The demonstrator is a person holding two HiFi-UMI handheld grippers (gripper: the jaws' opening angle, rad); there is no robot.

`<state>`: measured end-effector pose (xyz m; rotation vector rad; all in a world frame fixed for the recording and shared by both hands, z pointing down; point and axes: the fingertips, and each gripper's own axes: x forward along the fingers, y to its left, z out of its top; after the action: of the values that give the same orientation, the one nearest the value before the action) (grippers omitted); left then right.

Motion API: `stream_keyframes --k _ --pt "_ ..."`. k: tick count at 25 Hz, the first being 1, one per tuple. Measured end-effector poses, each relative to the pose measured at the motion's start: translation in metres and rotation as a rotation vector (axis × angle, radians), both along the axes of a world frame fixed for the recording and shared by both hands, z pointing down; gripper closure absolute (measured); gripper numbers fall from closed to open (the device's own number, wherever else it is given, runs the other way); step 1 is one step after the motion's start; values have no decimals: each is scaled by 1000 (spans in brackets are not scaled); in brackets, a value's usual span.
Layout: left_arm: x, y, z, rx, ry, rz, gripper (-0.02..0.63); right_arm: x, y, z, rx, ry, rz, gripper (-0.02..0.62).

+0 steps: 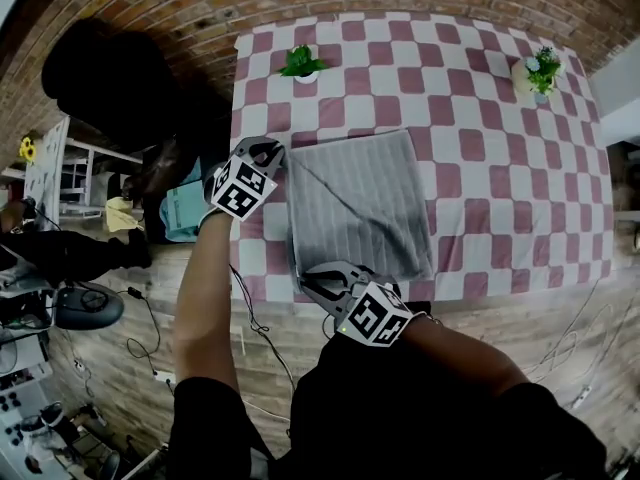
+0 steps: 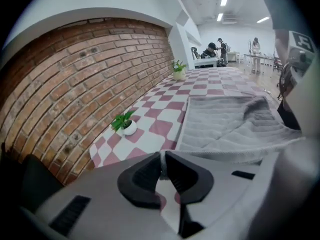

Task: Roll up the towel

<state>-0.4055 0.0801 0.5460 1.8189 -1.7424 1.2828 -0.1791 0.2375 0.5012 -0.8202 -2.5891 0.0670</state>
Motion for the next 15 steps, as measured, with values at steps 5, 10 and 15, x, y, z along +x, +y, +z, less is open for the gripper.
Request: stream_keyframes --k 5,10,15 --pt "-20 38 39 16 69 -151 423 -1 19 23 48 4 -56 403" --pt "13 74 25 136 128 -196 367 29 -20 16 74 -47 -7 394" --pt "84 108 11 186 194 -147 362 66 -76 27 150 -43 35 394"
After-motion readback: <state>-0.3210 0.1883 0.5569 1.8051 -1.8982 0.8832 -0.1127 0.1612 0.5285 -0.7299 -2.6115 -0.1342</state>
